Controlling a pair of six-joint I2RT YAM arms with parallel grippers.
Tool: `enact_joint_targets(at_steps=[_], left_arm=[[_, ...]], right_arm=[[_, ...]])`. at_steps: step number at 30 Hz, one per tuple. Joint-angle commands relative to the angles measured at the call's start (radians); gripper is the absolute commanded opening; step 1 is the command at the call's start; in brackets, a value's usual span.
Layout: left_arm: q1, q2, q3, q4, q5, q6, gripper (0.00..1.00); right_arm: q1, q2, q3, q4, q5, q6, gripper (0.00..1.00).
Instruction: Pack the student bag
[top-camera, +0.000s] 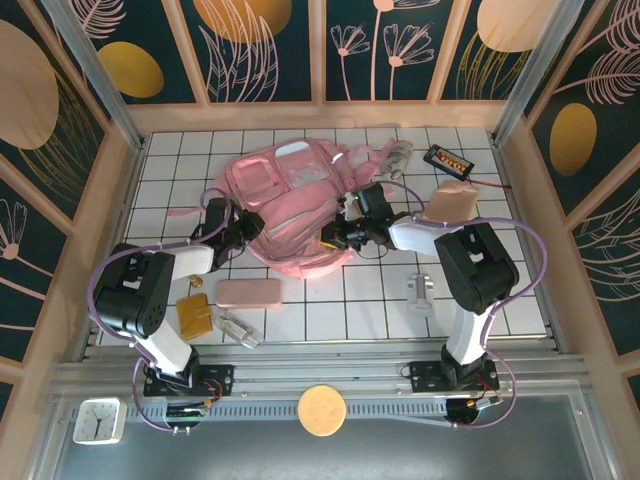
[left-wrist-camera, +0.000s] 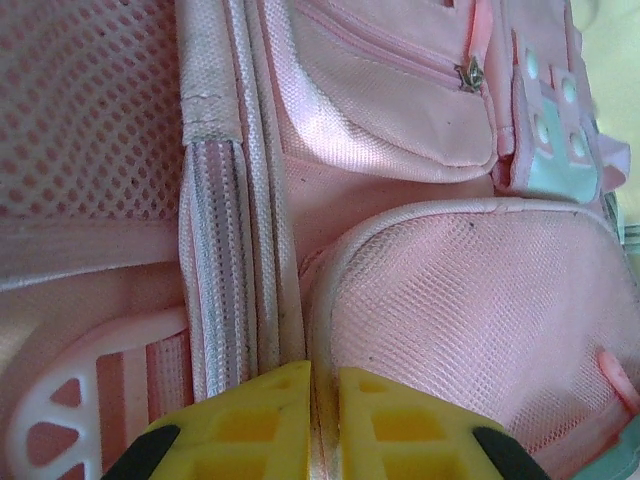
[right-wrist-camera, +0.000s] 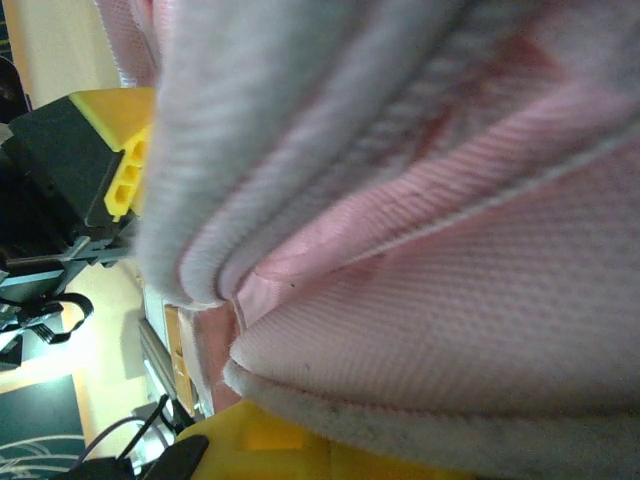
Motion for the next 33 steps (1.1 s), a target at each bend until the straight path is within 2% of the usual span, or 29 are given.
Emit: enact_joint_targets(at_steps=[1,2,3,4,5,6,8,9,13,14,21,33], left_arm=[[-0.057,0.005,0.000,-0.002,0.135,-0.001,0.16],[-0.056,-0.012,0.008,-0.024,0.133,0.032,0.18],[-0.057,-0.037,0.020,-0.068,0.125,0.079,0.25],[-0.058,-0.067,0.030,-0.115,0.109,0.128,0.34],[-0.057,-0.097,0.034,-0.147,0.095,0.161,0.37],[-0.056,-0.129,0.036,-0.183,0.078,0.195,0.40],[-0.057,-0.178,0.037,-0.240,0.061,0.238,0.46],[-0.057,-0.201,0.034,-0.259,0.055,0.249,0.47],[-0.056,-0.270,-0.004,-0.281,0.043,0.261,0.50],[-0.057,-0.281,-0.014,-0.283,0.043,0.261,0.50],[-0.057,-0.308,-0.015,-0.327,0.045,0.299,0.51],[-0.057,-0.325,-0.021,-0.342,0.045,0.312,0.52]], right_arm=[[0.085,-0.010,0.030,0.116,-0.004,0.049,0.00],[0.086,-0.010,0.039,0.104,-0.009,0.043,0.00],[0.085,-0.007,0.051,0.074,-0.007,0.027,0.00],[0.084,-0.008,0.069,0.033,-0.003,0.009,0.09],[0.085,-0.009,0.084,-0.012,0.002,-0.008,0.23],[0.082,-0.014,0.099,-0.065,0.017,-0.032,0.33],[0.069,-0.033,0.104,-0.143,0.041,-0.067,0.47],[0.055,-0.045,0.093,-0.163,0.048,-0.076,0.50],[-0.008,-0.084,0.052,-0.185,0.054,-0.088,0.51],[-0.048,-0.089,0.056,-0.193,0.054,-0.099,0.51],[-0.140,-0.064,0.126,-0.289,0.051,-0.167,0.51],[-0.170,0.038,0.238,-0.324,0.045,-0.178,0.52]])
